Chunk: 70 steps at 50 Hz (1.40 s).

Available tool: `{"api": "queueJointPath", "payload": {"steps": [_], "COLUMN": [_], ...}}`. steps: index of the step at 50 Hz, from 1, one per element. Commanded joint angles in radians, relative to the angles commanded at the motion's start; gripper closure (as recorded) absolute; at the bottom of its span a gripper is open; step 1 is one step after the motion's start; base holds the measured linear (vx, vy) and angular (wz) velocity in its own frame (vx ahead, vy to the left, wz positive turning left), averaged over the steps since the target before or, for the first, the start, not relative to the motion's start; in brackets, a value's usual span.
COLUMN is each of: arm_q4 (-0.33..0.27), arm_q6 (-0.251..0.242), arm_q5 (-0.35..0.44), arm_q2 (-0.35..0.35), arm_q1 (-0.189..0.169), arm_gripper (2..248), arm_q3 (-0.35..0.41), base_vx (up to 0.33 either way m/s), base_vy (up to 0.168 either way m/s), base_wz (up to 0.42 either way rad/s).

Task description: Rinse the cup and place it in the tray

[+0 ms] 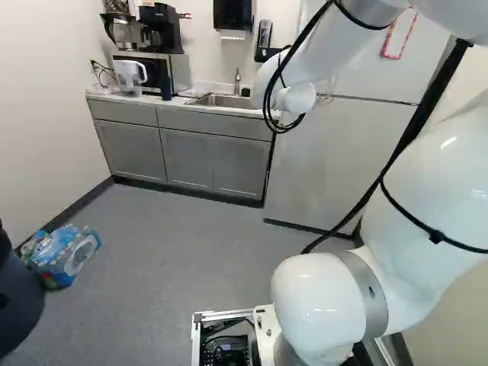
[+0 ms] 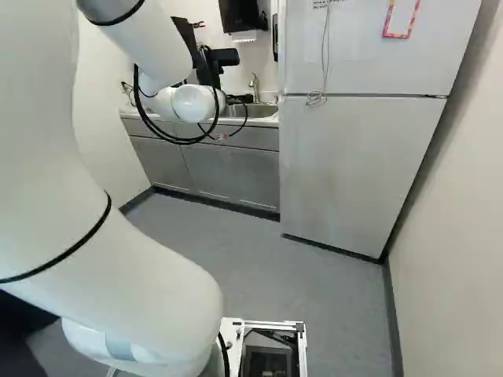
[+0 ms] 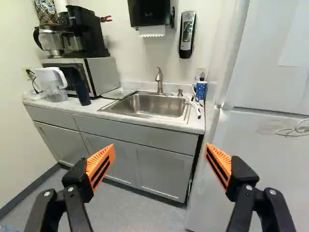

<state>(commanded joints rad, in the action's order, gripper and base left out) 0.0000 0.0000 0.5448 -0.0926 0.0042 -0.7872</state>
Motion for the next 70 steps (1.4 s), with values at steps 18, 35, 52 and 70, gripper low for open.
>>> {"api": "queueJointPath", "payload": {"steps": [18,35,52,70], "arm_q4": [0.0,0.0,0.0,0.0], "arm_q6": [0.0,0.0,0.0,0.0], "arm_q5": [-0.03,-0.055,-0.078,-0.079], "arm_q2": [0.003,0.005,0.009,0.01], "arm_q1": [0.0,0.0,0.0,0.0], "arm_gripper": [3,3,3,3], "arm_q3": [-0.041,-0.079,-0.118,-0.127], "base_vx": [0.0,0.0,0.0,0.0], "base_vy": [0.0,0.0,0.0,0.0], "base_wz": [0.0,0.0,0.0,0.0]}}
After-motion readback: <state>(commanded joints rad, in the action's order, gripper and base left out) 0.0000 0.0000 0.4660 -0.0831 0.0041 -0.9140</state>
